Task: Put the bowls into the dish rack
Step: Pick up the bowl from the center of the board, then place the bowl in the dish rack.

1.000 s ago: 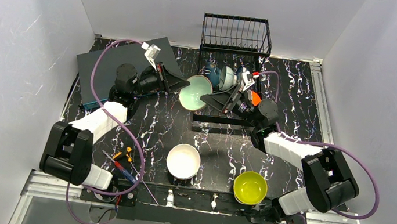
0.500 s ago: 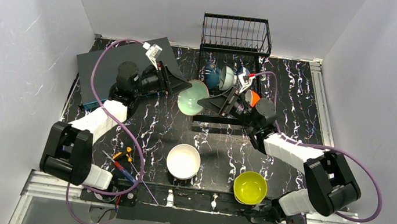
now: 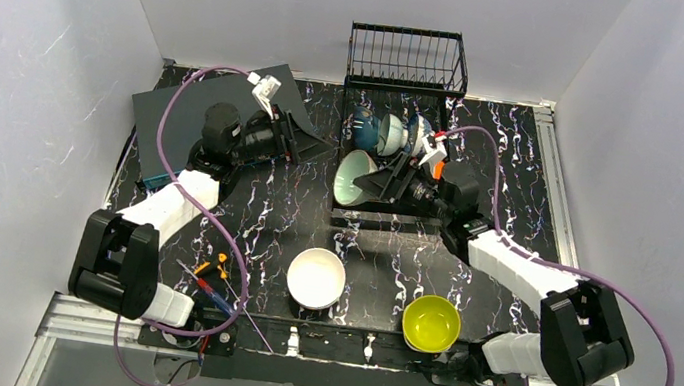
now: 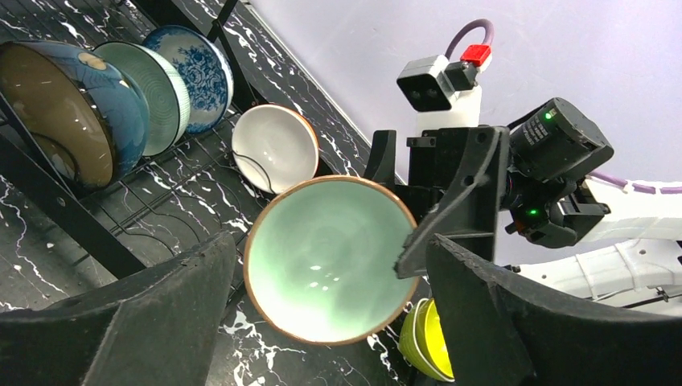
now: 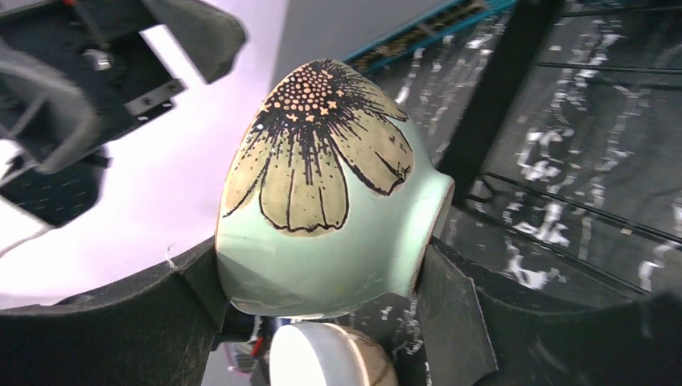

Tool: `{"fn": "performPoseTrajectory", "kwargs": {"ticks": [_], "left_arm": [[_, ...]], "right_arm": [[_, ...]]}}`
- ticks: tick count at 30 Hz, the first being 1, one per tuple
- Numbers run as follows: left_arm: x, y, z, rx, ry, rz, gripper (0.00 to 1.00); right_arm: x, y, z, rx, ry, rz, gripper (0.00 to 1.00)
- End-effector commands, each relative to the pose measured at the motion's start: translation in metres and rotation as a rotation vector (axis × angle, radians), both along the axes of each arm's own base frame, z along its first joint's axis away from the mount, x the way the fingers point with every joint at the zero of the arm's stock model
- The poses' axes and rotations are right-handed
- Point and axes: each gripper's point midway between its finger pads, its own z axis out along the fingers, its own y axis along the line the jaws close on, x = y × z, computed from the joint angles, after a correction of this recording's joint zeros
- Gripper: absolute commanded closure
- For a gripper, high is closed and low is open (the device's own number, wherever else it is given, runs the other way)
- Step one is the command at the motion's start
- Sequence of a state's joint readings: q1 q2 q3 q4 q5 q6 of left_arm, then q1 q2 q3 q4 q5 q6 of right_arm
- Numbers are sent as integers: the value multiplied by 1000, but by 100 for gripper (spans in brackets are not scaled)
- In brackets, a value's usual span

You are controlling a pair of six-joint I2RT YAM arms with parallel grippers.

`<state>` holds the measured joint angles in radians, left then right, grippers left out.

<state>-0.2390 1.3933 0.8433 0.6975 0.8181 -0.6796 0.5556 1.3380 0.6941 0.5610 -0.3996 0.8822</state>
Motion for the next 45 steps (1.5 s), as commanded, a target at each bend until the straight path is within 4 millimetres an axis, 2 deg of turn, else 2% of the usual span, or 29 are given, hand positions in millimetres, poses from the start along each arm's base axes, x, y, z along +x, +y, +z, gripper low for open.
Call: {"fn": "performPoseTrajectory", "kwargs": {"ticks": [1,8,16,19,24,30,45], "left_arm": [[3,0,19,3,-37,13,13],[14,11,2,98,20,106,10],[26,39,-14,253,18,279,2],[28,47,-15,291,14,315,2],[29,52,-13,309,16,346,2],[27,50,-11,302,16,330,2],[25,45,-10,286,27,300,2]], "right_arm": [[21,-12,32,-126,-155,-68,99],[40,-35,23,-398,-219,-120,99],[69,-61,26,-647,-288,-199,99],[83,-72,24,-750,-302,-231,99],[96,-81,12,-886,-310,-216,99],[102,-84,-7,-958,-282,-190,99],[116,-79,-52,-997,-194,-188,99]]}}
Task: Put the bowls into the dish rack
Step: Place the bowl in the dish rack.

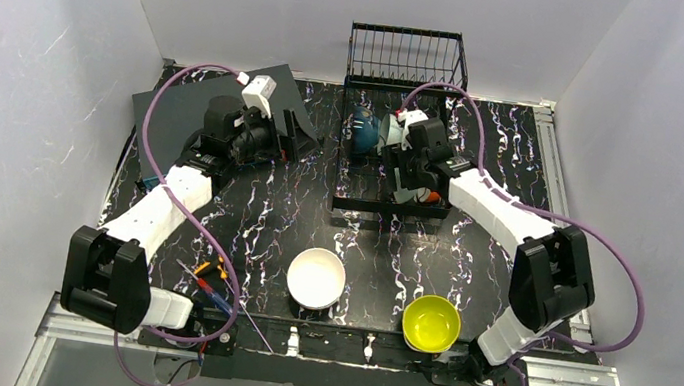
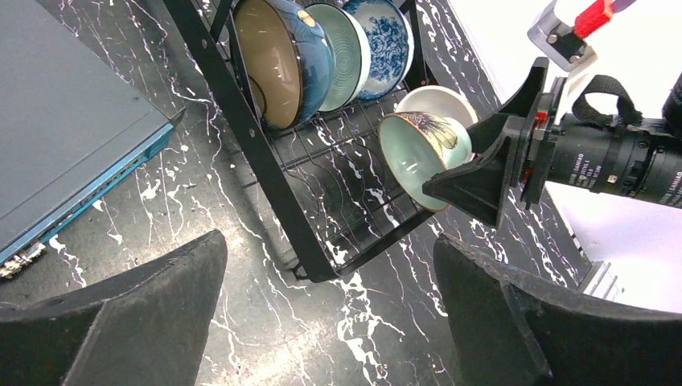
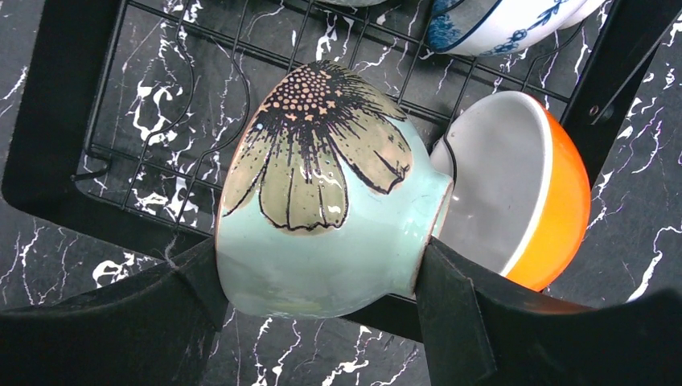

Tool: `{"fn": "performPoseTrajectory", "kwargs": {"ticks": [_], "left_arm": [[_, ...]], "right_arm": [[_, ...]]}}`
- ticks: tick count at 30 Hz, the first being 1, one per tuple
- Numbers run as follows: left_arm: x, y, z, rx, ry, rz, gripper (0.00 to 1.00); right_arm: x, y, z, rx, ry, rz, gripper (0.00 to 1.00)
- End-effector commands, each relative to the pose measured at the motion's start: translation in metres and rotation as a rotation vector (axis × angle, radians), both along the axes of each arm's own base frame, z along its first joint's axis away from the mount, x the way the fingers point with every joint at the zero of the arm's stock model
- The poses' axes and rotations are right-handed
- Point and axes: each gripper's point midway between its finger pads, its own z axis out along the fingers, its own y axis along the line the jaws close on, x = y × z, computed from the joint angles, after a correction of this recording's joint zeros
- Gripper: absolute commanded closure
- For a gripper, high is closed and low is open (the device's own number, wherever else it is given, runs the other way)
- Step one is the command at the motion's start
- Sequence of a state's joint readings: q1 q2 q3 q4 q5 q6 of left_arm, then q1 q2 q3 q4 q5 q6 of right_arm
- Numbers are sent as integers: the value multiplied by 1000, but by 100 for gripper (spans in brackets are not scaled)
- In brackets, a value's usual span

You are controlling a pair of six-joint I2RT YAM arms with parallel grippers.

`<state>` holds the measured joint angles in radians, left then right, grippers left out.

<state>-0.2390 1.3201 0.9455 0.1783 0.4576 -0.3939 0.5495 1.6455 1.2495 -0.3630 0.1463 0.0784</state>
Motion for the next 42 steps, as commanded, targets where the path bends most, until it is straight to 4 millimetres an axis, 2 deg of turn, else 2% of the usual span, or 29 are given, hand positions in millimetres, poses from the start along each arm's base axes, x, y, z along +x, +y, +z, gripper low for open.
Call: {"fn": "performPoseTrajectory", "kwargs": {"ticks": [1,11,20,27,29,32,35,37,40,42], "left_arm": [[-3,-4,30,-21,-67,-27,2],[-3,-6,30,-26,-64,-35,2],[-4,-7,31,-31,-62,-42,2],[-5,-7,32,-34,-64,-46,2],[-5,-7,33,-34,-65,-46,2],[-5,-8,33,-35,-62,-47,2],[-5,-8,33,-36,-63,-49,2],[-5,-8,33,-37,-62,-49,2],[-5,-8,33,-37,-63,-52,2],[-6,-8,34,-38,-65,-52,2]], "right_arm": [[31,9,32,54,-121,-36,99],[39,7,8,44,-72,-87,99],[40,9,-17,82,16,-54,99],[42,5,-20,65,36,-70,99],[44,1,-18,53,32,-81,84],[46,-2,-14,38,23,-92,46],[46,-4,-11,24,21,-97,25],[47,-6,-9,12,21,-106,19],[47,-7,-4,11,20,-110,17],[47,-8,1,16,9,-114,9]]}}
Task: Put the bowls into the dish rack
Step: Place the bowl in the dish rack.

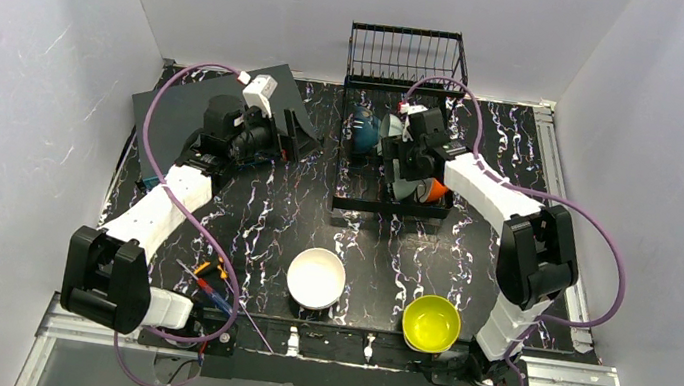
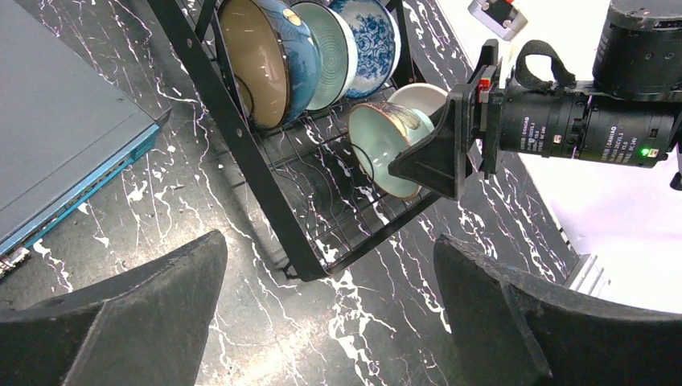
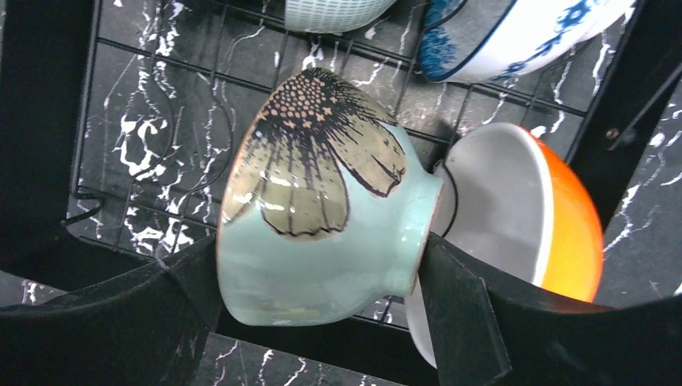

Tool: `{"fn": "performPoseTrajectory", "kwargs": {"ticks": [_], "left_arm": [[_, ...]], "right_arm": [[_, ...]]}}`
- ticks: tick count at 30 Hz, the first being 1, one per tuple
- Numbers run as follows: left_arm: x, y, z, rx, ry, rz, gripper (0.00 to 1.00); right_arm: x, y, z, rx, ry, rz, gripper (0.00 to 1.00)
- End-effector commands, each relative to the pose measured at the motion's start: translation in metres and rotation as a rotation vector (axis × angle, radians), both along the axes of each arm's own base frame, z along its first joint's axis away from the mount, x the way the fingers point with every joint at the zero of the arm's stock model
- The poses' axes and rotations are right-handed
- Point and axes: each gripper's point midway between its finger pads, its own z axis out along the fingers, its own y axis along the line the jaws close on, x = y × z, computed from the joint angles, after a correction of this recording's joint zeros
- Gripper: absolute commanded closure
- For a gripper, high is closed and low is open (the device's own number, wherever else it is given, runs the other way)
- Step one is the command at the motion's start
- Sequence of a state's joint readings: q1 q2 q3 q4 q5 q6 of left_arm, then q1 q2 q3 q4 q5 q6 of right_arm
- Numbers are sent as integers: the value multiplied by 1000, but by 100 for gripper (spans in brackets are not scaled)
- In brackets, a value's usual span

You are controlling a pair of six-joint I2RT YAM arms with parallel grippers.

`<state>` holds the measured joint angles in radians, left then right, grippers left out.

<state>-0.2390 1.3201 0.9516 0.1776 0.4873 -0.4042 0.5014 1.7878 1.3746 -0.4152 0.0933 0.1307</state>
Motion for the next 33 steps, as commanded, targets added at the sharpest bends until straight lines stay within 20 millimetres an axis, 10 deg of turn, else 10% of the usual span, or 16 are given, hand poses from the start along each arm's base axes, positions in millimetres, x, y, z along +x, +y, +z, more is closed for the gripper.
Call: {"fn": "performPoseTrajectory", "kwargs": {"ticks": [1,33], "left_arm": [[-2,-4,30,-21,-68,-27,2],[-2,-4,27,-15,-64,-28,2]], "right_arm": [[24,-10,23,-16,-94,-61,6],[0,6,120,171,-237,50,1]]}}
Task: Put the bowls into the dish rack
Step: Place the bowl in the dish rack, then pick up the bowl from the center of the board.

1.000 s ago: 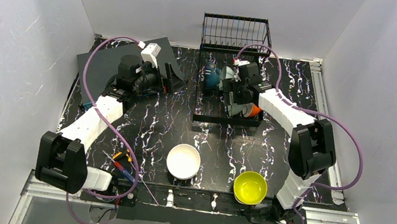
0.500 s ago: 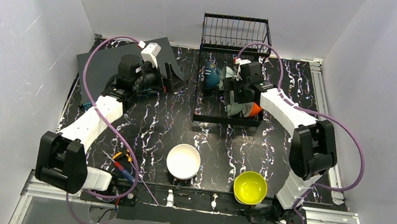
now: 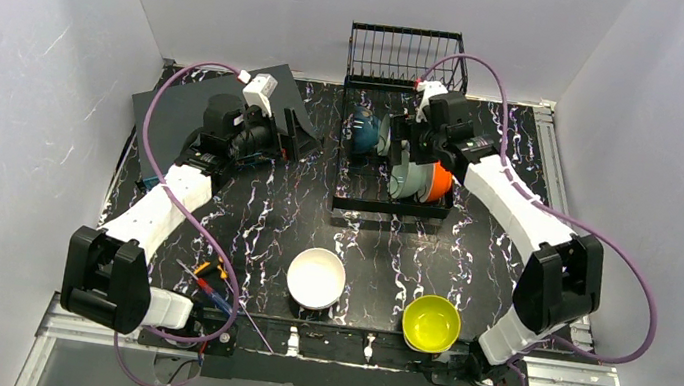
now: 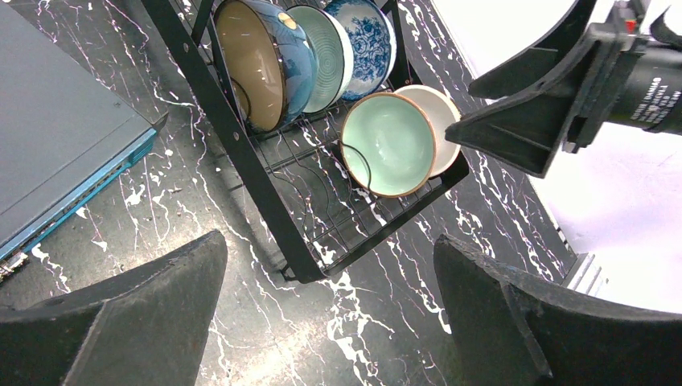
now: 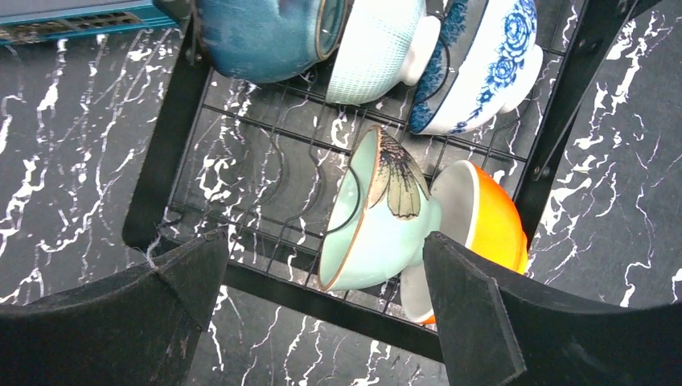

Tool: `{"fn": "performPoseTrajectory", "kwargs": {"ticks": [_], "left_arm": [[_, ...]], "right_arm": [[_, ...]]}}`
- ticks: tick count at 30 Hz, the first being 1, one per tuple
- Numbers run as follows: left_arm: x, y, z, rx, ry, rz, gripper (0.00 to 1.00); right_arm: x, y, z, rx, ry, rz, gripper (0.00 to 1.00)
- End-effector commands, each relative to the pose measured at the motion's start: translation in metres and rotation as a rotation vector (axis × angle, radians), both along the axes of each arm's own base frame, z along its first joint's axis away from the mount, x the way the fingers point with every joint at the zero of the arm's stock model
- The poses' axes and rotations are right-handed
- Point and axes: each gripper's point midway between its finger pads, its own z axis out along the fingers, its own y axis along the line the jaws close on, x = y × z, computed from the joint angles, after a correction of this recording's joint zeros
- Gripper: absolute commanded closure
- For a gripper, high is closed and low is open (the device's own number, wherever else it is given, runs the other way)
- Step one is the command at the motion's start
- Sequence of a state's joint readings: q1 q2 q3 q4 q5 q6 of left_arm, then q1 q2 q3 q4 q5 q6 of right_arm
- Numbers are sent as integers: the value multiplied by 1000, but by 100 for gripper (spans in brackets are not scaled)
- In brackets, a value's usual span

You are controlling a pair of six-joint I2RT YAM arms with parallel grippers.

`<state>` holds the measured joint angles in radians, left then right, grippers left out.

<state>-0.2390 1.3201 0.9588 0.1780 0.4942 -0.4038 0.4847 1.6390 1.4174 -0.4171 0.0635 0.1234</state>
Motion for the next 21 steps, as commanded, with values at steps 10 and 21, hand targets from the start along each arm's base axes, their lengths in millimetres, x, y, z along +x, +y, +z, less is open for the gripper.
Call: {"fn": "performPoseTrajectory", "kwargs": {"ticks": [10,21], "left_arm": [[-2,4,9,21,65,30,2],[-99,25,-26,-22,454,139,3]], "right_arm": [[-63,18,54,270,-49,138,1],[-141,36,32,508,159,277,1]]}}
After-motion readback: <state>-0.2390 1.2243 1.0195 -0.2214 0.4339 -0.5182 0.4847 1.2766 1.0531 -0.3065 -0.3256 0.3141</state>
